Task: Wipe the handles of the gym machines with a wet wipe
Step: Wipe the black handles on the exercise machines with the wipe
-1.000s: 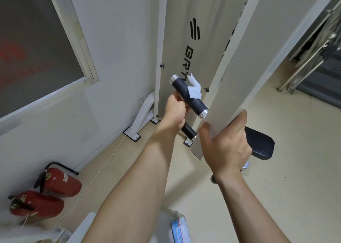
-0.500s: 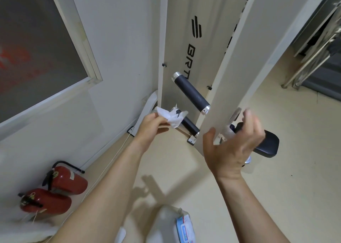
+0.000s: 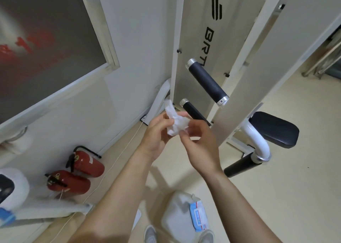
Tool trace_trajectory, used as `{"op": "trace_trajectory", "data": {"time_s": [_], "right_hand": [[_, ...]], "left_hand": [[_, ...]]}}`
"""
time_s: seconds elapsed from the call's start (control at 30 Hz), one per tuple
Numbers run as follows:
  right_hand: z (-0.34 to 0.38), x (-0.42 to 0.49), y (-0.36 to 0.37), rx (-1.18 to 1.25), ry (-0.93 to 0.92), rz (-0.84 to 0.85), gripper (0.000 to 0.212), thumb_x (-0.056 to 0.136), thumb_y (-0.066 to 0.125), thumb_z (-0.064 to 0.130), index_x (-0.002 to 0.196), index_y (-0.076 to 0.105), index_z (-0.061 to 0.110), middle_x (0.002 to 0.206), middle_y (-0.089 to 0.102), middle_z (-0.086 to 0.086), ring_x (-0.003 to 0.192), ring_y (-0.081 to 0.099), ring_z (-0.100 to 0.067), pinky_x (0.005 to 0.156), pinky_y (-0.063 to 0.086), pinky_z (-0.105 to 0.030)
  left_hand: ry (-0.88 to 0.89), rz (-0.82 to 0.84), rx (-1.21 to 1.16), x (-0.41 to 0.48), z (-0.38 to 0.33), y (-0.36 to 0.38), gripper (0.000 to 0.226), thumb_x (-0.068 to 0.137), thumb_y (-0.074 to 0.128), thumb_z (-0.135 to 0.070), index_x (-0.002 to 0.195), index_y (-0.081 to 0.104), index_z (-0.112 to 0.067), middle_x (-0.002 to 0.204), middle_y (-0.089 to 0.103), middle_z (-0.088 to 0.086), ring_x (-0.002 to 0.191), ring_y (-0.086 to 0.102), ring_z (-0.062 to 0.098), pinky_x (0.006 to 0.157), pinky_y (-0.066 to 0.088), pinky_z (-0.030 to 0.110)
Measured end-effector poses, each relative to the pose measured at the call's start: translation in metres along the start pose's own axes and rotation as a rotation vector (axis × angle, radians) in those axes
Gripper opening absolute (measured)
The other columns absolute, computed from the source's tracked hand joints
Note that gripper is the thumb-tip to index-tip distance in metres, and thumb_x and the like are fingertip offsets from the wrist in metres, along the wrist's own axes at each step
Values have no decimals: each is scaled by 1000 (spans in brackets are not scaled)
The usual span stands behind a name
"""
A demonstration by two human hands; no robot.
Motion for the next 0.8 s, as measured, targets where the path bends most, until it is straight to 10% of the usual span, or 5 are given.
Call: {"op": "trace_trajectory", "data": {"time_s": [0.17, 0.4, 0.67, 0.8], "right_hand": [[-7, 5, -1, 55, 101, 209, 10, 86, 71, 19, 94, 68, 25, 71, 63, 8, 67, 58, -7, 64, 45, -21], [-10, 12, -11, 115, 206, 318, 13, 94, 64, 12, 102, 73, 16, 87, 66, -17, 80, 61, -13, 77, 51, -29], [-4, 28, -12, -22, 222, 146, 18, 98, 53, 21, 84, 65, 19, 86, 61, 6, 87, 58, -16, 85, 49, -37], [7, 30, -4, -309, 62, 200, 50, 90, 58, 36, 138, 46, 34, 137, 48, 12, 128, 44, -9, 98, 38, -30]], "left_hand": [[-9, -77, -159, -9, -4, -12, 6, 87, 57, -11, 92, 56, -11, 93, 75, 4, 80, 71, 20, 71, 57, 34], [38, -193, -197, -3, -17, -43, 16, 94, 62, -4, 89, 63, -19, 86, 70, -1, 77, 66, 14, 74, 55, 28], [177, -380, 217, 0, -28, -55, 19, 93, 67, -2, 94, 63, -20, 85, 71, -3, 77, 64, 10, 71, 49, 24], [412, -280, 557, -3, -45, -29, 27, 91, 67, 2, 94, 62, -25, 94, 65, -11, 87, 62, -6, 76, 47, 11]]}}
Point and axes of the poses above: each hand's wrist, its own x-axis towards the middle knuckle, its own y-axis out of the palm, z = x × y, the point moved 1 cm from there along x, towards the middle knuckle
